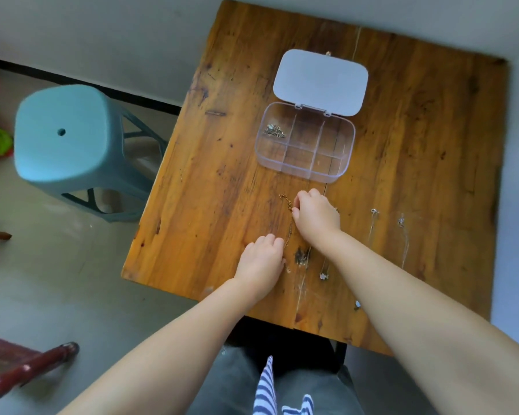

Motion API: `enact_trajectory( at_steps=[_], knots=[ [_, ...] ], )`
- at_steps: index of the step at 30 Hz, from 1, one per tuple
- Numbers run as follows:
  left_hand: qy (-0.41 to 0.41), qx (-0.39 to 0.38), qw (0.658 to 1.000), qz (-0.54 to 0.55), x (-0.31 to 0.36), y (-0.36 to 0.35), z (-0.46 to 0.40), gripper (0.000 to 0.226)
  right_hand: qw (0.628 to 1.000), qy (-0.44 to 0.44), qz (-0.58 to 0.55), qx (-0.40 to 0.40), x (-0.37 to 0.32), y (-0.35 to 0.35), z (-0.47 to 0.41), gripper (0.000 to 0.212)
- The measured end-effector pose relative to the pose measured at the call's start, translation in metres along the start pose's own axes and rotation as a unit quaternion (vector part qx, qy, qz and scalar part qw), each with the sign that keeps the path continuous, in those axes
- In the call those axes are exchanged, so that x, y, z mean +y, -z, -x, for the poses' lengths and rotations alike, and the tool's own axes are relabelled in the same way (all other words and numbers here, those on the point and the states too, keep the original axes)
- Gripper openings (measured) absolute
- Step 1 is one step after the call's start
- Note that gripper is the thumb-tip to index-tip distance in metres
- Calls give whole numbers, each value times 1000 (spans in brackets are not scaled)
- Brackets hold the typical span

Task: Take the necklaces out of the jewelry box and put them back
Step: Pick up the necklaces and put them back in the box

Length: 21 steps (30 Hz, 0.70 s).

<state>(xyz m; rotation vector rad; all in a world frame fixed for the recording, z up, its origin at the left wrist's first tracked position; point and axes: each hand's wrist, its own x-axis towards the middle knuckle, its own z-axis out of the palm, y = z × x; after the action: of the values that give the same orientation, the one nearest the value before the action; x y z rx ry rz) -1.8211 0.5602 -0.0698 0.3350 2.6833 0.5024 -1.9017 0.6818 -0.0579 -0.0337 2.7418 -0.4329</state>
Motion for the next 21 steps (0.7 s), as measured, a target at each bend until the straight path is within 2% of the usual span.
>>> enact_trajectory(
  at_steps=[3, 6, 8, 10, 12, 14, 17, 18, 19, 21],
  knots=[
    [-1, 19, 1000, 3, 4, 1, 0, 12, 1000, -10, 12, 3, -6, 1, -3, 30],
    [0, 32, 999, 9, 4, 0, 1, 12, 997, 29, 70, -2, -11, -2, -3, 20],
    [14, 31, 999, 30, 3, 0, 1, 10, 997, 39, 68, -12, -12, -4, -2, 15],
    [42, 30, 997, 64, 1, 4, -1, 9, 999, 14, -26, -24, -13, 3, -1, 15],
    [89, 37, 985, 142, -1, 12, -6, 9, 981, -15, -188, -37, -14, 19, -2, 12],
    [126, 60, 961, 240, 0, 28, -16, 8, 929, -49, -364, -51, -15, 44, -3, 11],
    [100, 93, 939, 316, 1, 64, -42, 7, 807, -87, -580, -63, -17, 89, -10, 11],
    [80, 101, 937, 324, 2, 78, -52, 8, 789, -89, -606, -52, -16, 104, -15, 11],
    [62, 108, 938, 324, 2, 92, -64, 8, 786, -88, -611, -34, -16, 118, -20, 10],
    [35, 128, 940, 313, 2, 116, -89, 8, 809, -83, -582, 9, -16, 138, -33, 9]
  ],
)
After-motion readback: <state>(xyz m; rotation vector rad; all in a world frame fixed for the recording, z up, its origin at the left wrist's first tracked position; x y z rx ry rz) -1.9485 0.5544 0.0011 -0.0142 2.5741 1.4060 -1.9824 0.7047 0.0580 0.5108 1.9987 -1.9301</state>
